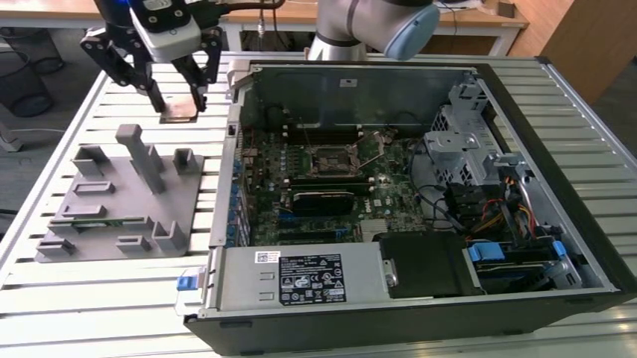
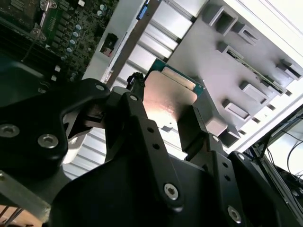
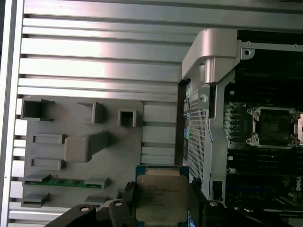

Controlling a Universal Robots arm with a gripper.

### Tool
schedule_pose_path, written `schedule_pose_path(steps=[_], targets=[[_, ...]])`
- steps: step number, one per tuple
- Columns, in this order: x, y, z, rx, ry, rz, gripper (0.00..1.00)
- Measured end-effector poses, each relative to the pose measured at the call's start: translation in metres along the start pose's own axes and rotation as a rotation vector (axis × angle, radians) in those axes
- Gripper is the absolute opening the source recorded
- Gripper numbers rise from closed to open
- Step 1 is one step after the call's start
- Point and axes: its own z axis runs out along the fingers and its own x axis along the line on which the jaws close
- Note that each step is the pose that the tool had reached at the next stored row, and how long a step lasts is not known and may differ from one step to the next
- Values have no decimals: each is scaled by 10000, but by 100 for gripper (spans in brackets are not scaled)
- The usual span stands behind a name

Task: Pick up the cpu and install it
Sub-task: 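Pick up the cpu and move it towards the insertion slot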

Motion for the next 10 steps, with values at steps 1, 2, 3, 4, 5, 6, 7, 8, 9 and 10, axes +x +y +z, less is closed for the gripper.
schedule_pose_path(steps=[1, 2, 3, 4, 5, 6, 7, 8, 9, 10], targets=[[-26, -1, 0, 0, 1, 0, 53], [-56, -2, 1, 0, 0, 0, 53], [-88, -3, 1, 0, 0, 0, 53], [-122, -5, 2, 0, 1, 0, 53], [-156, -6, 3, -1, 1, 0, 53], [-189, -7, 3, 0, 1, 0, 53], [-224, -8, 3, 1, 3, 0, 53], [-261, -10, 4, 0, 3, 0, 53], [-299, -11, 4, 1, 4, 0, 53], [-337, -13, 5, 0, 5, 0, 53]])
